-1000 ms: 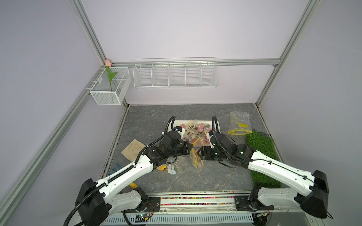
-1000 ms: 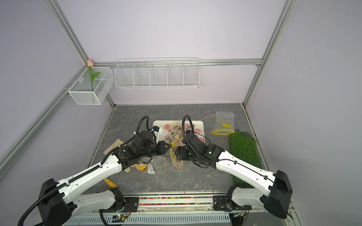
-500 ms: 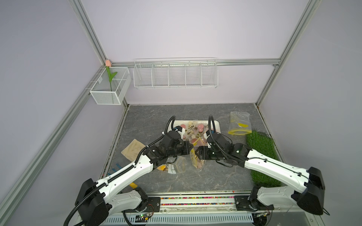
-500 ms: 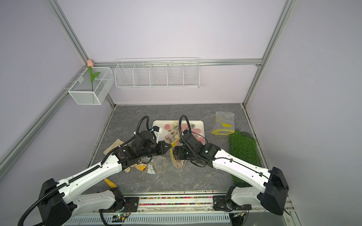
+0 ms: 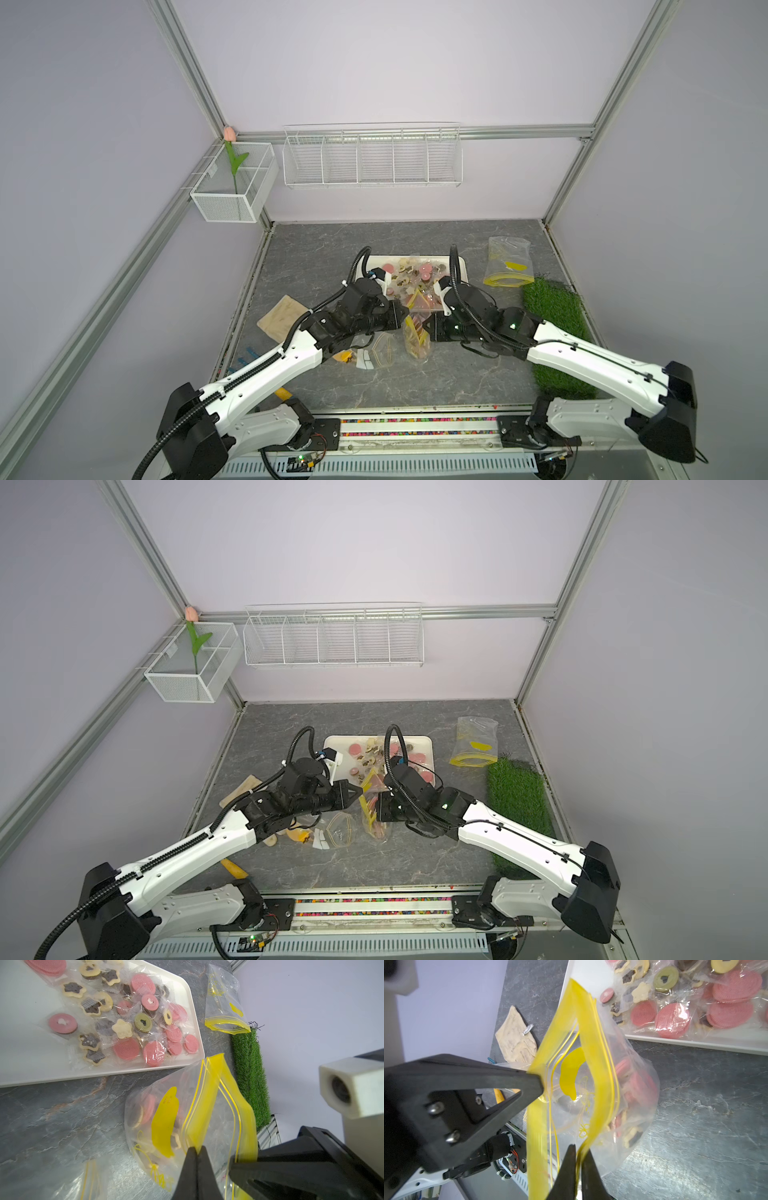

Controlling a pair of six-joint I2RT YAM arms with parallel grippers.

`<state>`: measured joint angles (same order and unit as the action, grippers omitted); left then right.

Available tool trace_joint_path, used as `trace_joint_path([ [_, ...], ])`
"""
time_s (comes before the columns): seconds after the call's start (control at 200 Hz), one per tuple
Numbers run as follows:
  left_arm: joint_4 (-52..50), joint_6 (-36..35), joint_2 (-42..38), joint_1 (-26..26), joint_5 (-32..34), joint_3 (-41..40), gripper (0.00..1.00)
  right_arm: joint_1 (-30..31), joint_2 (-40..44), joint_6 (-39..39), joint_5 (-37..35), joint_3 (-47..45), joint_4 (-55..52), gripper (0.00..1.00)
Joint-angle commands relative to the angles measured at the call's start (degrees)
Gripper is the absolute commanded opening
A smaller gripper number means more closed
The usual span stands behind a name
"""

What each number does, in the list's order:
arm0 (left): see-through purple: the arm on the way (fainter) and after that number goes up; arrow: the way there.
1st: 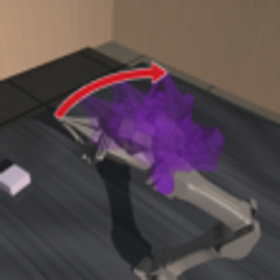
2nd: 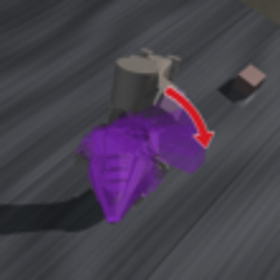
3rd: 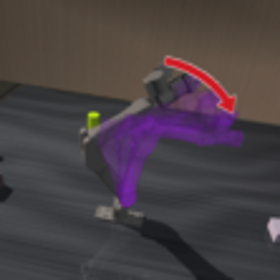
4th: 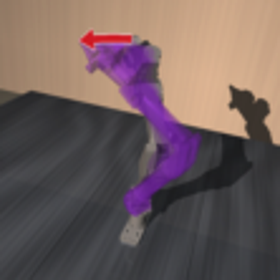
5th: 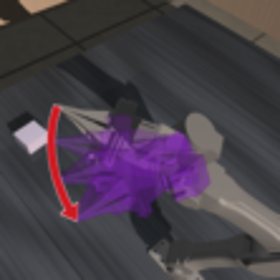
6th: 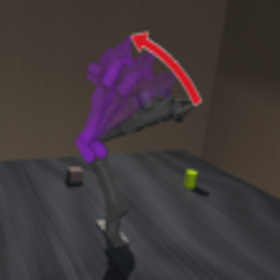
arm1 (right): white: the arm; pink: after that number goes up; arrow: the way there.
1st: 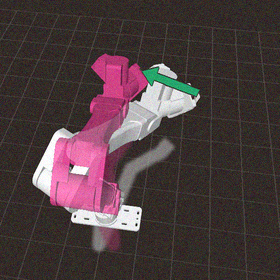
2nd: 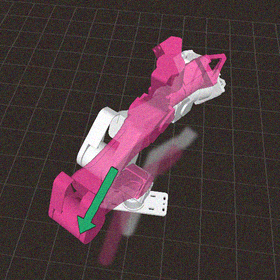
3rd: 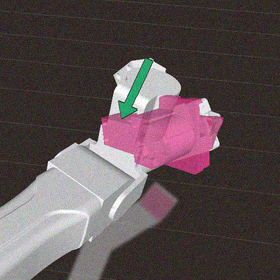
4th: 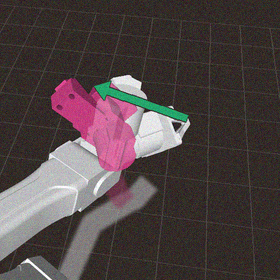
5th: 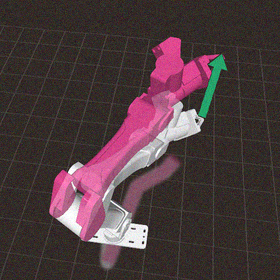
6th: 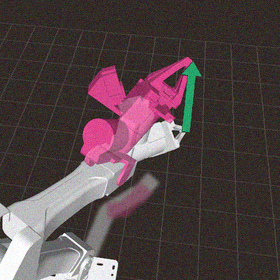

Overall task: Pour cookies out of the ziploc bag
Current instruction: Adjust the ziploc bag at the center of the board.

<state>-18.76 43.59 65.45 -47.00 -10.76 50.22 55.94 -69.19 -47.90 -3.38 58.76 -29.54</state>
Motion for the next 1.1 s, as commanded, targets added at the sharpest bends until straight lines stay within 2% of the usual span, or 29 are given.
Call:
trace_joint_path([
  [0.0, -2.32, -1.87, -0.09, 1.02, -0.22, 3.32, 0.0, -0.55, 1.61, 1.22, -0.19, -1.01, -2.16, 0.06],
  [0.34, -3.87, -2.31, 0.0, 1.76, -1.81, 4.98, 0.0, -3.31, 6.88, 3.98, -1.39, -3.56, -5.59, 0.06],
  [0.555, -1.07, -2.37, 1.71, 1.81, -5.42, 5.09, 0.0, -3.25, 7.17, 12.53, 0.9, -2.95, -4.47, 0.07],
  [0.845, -3.41, -4.04, 2.21, 2.27, -4.05, 6.01, 0.0, -3.62, 10.43, 17.51, -5.87, -2.2, -9.14, 0.07],
  [0.94, -3.04, -3.69, 2.33, 2.27, -4.64, 6.57, 0.0, -3.71, 10.4, 17.75, -4.8, -2.42, -8.76, 0.15],
  [1.095, -1.99, -3.52, 3.11, 2.27, -7.05, 7.26, 0.0, -3.68, 9.84, 19.98, -1.94, -1.91, -7.93, 0.4],
])
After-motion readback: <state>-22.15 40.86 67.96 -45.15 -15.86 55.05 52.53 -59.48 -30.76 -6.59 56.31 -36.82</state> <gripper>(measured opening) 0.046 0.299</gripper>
